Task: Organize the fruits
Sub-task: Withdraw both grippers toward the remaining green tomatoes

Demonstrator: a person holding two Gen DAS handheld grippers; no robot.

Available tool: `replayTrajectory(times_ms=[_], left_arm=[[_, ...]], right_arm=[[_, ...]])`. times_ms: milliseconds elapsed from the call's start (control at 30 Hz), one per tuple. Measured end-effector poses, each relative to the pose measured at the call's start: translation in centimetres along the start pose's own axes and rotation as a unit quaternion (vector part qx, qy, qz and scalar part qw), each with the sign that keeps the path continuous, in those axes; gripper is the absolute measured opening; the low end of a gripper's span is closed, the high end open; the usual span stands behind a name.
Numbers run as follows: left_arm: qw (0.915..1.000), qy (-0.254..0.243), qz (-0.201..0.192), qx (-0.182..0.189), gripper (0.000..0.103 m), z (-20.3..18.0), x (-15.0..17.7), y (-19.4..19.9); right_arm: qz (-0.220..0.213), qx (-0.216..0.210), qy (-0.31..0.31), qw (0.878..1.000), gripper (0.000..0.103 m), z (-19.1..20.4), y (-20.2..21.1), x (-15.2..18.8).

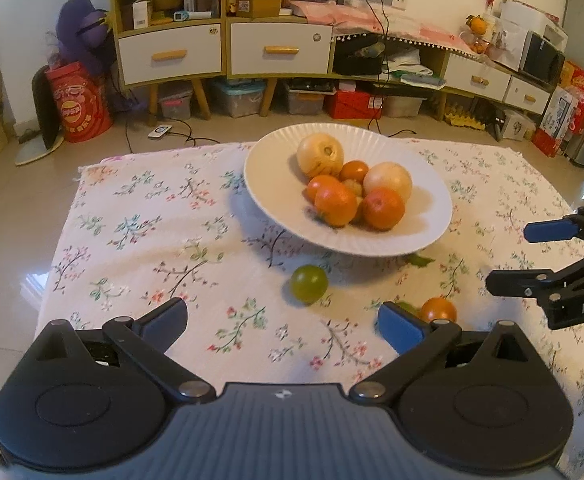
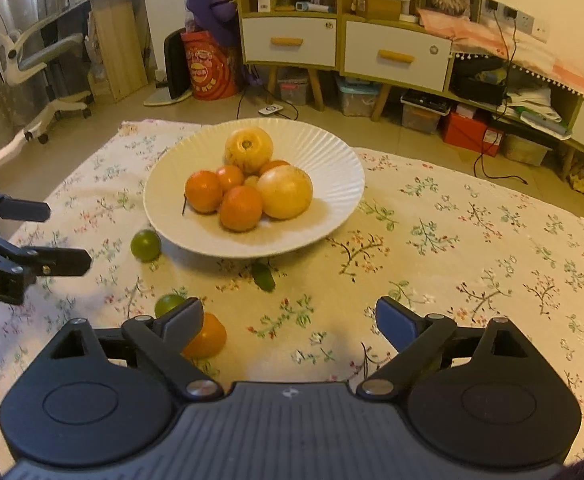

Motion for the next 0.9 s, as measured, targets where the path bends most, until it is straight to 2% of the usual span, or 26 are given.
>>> replayTrajectory(times_ms=[433,900], left_arm=[[0.9994,-0.026,0.014,0.016,0.085,-1.2,2.6,0.5],[0.9952,-0.065,0.000,0.073,0.085,-4.9,2.8,-0.2]], right_arm=[[0.020,-0.001,0.037,0.999,0.094,0.6,0.1,2.4],[0.034,0.010,0.057,0.998,0.094,0.3,-0.7,3.1]])
Point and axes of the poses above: each gripper's, at about its wrist camera, not at the fingertips, and y roughly against the way its jaws point, z to its left, x to its underside, the point moved 4 cm from there along -y, roughly the way its jaws point, and after that the axes turned 12 degrees about -y, right-handed, at the moved point
